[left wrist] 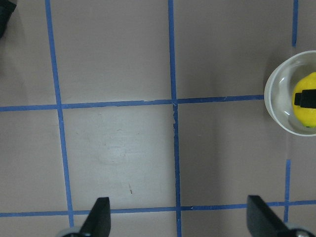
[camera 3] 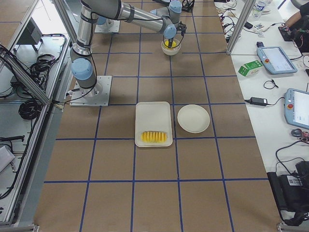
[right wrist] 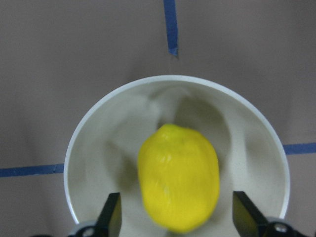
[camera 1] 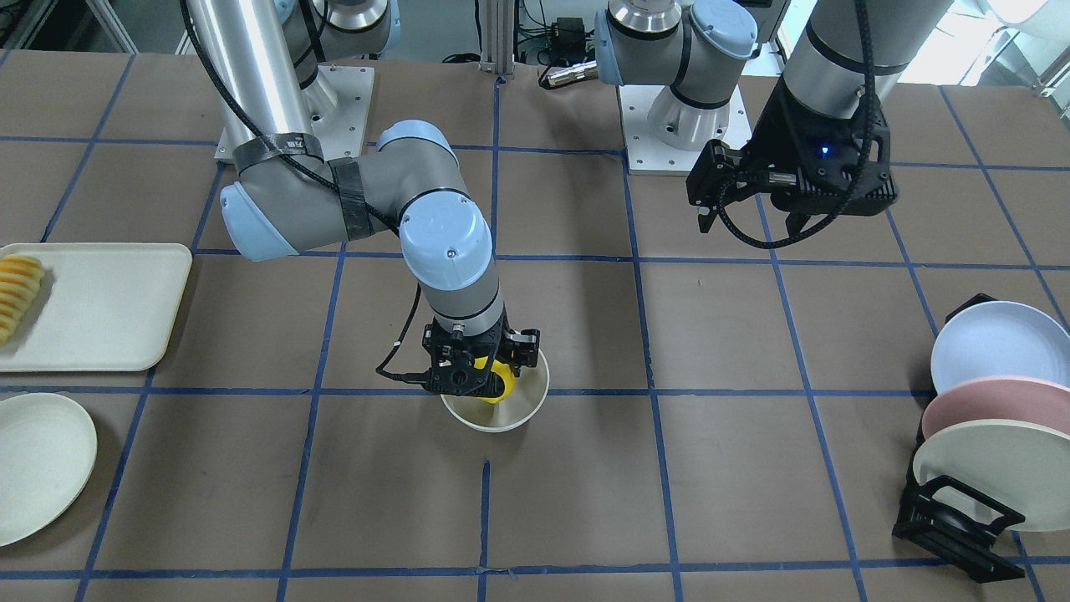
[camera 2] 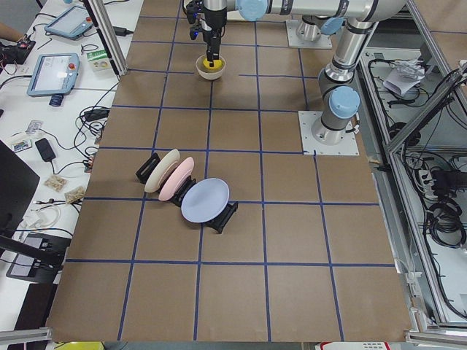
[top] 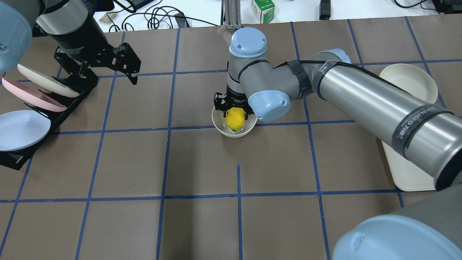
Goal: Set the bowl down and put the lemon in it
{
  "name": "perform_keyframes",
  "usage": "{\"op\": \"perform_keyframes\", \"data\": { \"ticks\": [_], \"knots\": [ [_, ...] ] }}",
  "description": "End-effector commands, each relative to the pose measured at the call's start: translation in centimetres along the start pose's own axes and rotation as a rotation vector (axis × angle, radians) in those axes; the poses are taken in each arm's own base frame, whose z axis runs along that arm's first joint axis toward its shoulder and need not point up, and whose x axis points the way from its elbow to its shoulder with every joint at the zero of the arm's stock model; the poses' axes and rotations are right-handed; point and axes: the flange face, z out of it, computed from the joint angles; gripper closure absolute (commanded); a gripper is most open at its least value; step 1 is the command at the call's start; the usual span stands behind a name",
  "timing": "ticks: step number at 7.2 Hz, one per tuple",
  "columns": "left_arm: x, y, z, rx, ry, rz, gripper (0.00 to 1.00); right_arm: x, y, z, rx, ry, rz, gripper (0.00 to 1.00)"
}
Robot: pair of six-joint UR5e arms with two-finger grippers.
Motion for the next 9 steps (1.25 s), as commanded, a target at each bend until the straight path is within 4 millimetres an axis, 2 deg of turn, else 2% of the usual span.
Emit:
{"op": "perform_keyframes", "data": {
  "ticks": [1,2,3,5,6,7,8,9],
  "knots": [
    [0.0,-0.2,0.5,-0.009,-0.004,-0.007,0.05,0.8,-0.6,-3.0,0.043,-0.014,0.008,0.0],
    [-0.1,-0.2,-0.2,0.005,-0.008,-0.007,0.04,2.0,-0.6,-5.6,0.072,-0.019,0.008,0.0],
    [-0.1,-0.4,-0.2,0.005,-0.006,-0.008,0.03,5.2,-1.3,-8.6,0.076,0.004,0.043,0.0],
    [-0.1,-0.2,-0.4,0.011,-0.007,-0.007,0.02,14.4,-1.1,-17.3,0.062,0.034,-0.002,0.0],
    [-0.1,-0.4,-0.2,0.008,-0.007,-0.007,0.01,17.4,-0.3,-20.8,0.103,0.038,-0.084,0.0],
    [0.0,-0.5,-0.1,0.016,-0.005,-0.005,0.01,18.7,1.6,-23.1,0.082,0.046,-0.062,0.0],
    [0.0,-0.4,-0.3,0.019,-0.004,-0.005,0.0,19.5,3.3,-24.4,0.044,0.051,-0.044,0.0],
    [0.0,-0.5,0.3,0.008,-0.005,0.002,0.0,20.6,4.1,-25.7,0.026,0.097,-0.025,0.0]
  ]
}}
